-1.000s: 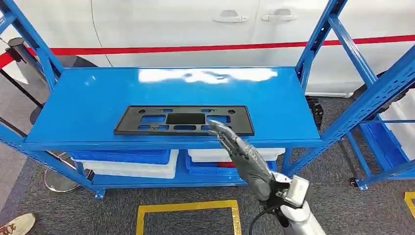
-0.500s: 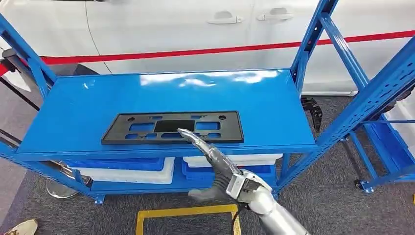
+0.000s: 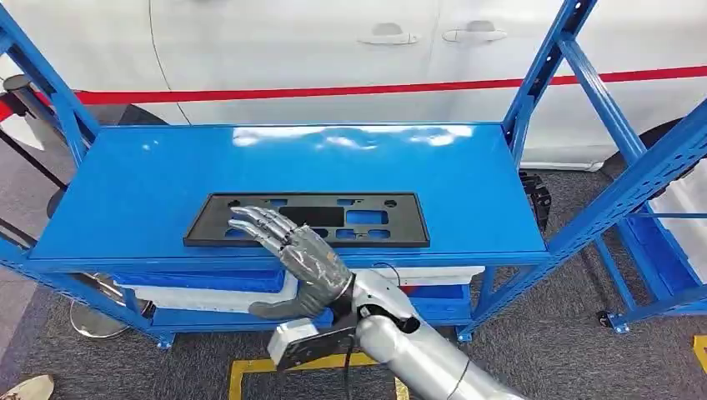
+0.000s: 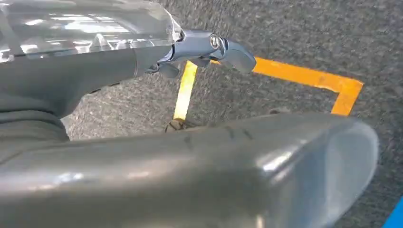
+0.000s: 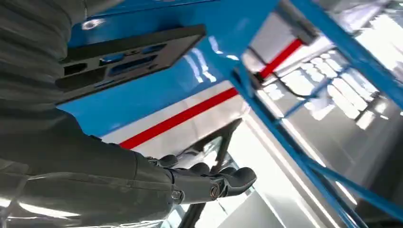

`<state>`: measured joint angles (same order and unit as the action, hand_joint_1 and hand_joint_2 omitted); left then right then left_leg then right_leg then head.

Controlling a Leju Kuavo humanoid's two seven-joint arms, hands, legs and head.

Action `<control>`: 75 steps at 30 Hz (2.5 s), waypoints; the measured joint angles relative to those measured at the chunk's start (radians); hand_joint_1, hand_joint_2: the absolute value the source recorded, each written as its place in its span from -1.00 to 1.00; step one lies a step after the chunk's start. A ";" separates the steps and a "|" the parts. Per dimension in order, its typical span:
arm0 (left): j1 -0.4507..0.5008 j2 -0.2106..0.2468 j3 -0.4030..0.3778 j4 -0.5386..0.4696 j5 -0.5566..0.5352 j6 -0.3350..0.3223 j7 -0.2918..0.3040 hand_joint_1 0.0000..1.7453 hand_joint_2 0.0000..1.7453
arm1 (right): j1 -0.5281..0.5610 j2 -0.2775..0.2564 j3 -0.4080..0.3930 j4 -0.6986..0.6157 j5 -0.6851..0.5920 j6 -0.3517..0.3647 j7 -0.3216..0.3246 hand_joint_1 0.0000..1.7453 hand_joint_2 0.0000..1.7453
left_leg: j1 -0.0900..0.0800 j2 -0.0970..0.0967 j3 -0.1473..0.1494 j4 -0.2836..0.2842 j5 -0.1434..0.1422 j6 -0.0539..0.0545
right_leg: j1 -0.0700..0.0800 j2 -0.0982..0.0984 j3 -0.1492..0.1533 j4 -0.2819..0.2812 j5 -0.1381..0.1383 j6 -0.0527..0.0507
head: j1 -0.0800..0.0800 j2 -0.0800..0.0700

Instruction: Take the parts from the cabinet and place them on the table.

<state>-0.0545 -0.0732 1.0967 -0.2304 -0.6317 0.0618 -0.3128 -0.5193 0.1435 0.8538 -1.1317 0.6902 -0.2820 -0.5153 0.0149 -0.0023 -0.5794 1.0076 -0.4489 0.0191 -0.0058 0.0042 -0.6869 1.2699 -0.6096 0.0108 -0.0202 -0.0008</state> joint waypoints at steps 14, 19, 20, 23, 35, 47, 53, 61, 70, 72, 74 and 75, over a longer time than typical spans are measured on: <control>-0.006 0.002 0.003 0.000 -0.037 -0.002 0.001 -1.00 -1.00 | -0.143 0.154 0.118 0.475 0.303 -0.261 0.229 -1.00 1.00 | 0.002 -0.003 -0.056 0.143 -0.095 -0.049 | -0.001 -0.002 0.106 -0.260 0.150 -0.048 | -0.002 0.000; -0.003 0.004 0.005 0.000 -0.039 -0.002 0.002 -1.00 -1.00 | -0.150 0.182 0.119 0.578 0.355 -0.304 0.301 -1.00 1.00 | 0.004 -0.002 -0.103 0.228 -0.080 -0.054 | 0.004 -0.001 0.110 -0.255 0.143 -0.051 | -0.002 0.000; -0.003 0.005 0.005 0.000 -0.040 -0.002 0.002 -1.00 -1.00 | -0.155 0.185 0.119 0.585 0.363 -0.306 0.314 -1.00 1.00 | 0.004 -0.002 -0.060 0.140 -0.033 -0.052 | 0.003 0.001 0.113 -0.252 0.140 -0.049 | -0.002 0.000; -0.008 0.006 0.005 0.000 -0.049 -0.003 -0.001 -1.00 -1.00 | -0.175 0.198 0.122 0.609 0.398 -0.318 0.373 -1.00 1.00 | -0.003 -0.006 -0.003 0.015 -0.009 -0.037 | 0.010 0.004 0.106 -0.241 0.134 -0.036 | -0.002 0.000; -0.008 0.014 0.005 0.000 -0.070 -0.013 0.000 -1.00 -1.00 | -0.216 0.200 0.134 0.706 0.475 -0.337 0.515 -1.00 1.00 | 0.004 -0.004 0.004 0.003 -0.002 -0.005 | 0.002 0.001 0.004 -0.054 0.093 -0.010 | 0.001 0.000; -0.009 0.019 0.005 0.001 -0.100 -0.017 0.002 -1.00 -1.00 | -0.263 0.198 0.134 0.773 0.621 -0.337 0.653 -1.00 1.00 | 0.004 -0.002 -0.126 0.295 -0.156 -0.055 | 0.003 0.000 0.098 -0.265 0.162 -0.050 | 0.000 0.000; -0.014 0.025 0.005 0.001 -0.102 -0.019 0.002 -1.00 -1.00 | -0.271 0.195 0.133 0.791 0.624 -0.335 0.653 -1.00 1.00 | 0.003 -0.002 0.010 0.012 -0.019 -0.052 | 0.006 0.005 0.104 -0.254 0.149 -0.035 | 0.000 0.000; -0.020 0.027 0.005 0.001 -0.111 -0.020 0.001 -1.00 -1.00 | -0.289 0.192 0.108 0.805 0.663 -0.320 0.686 -1.00 1.00 | 0.005 -0.001 0.003 -0.001 0.000 -0.005 | 0.001 0.002 0.023 -0.085 0.050 -0.006 | 0.002 0.000; -0.023 0.027 0.005 0.003 -0.122 -0.029 -0.011 -1.00 -1.00 | -0.318 0.183 0.101 0.833 0.778 -0.177 0.795 0.96 1.00 | -0.002 -0.005 -0.001 0.002 -0.002 -0.018 | 0.015 0.002 0.087 -0.250 0.159 -0.034 | 0.001 0.000; -0.022 0.027 0.005 0.003 -0.122 -0.029 -0.011 -1.00 -1.00 | -0.317 0.177 0.095 0.840 0.779 -0.165 0.796 0.96 1.00 | -0.001 -0.004 0.003 -0.004 0.000 -0.028 | 0.017 0.004 0.086 -0.253 0.160 -0.036 | 0.001 0.000; -0.023 0.030 0.005 0.003 -0.122 -0.029 -0.013 -1.00 -1.00 | -0.318 0.174 0.090 0.843 0.782 -0.165 0.796 0.96 1.00 | -0.002 -0.002 -0.003 0.017 -0.023 -0.038 | 0.002 0.001 0.097 -0.272 0.170 -0.045 | 0.001 0.000; -0.023 0.029 0.005 0.003 -0.122 -0.030 -0.013 -1.00 -1.00 | -0.320 0.174 0.089 0.843 0.783 -0.165 0.796 0.92 1.00 | -0.001 -0.002 -0.024 0.068 -0.056 -0.040 | 0.002 0.000 0.098 -0.272 0.170 -0.050 | 0.000 0.000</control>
<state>-0.0773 -0.0438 1.1017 -0.2277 -0.7538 0.0321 -0.3258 -0.8391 0.3178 0.9427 -0.2884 1.4736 -0.4471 0.2808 0.0137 -0.0048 -0.6037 1.0754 -0.5051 -0.0206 -0.0040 0.0046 -0.5892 0.9978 -0.4401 -0.0393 -0.0206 -0.0008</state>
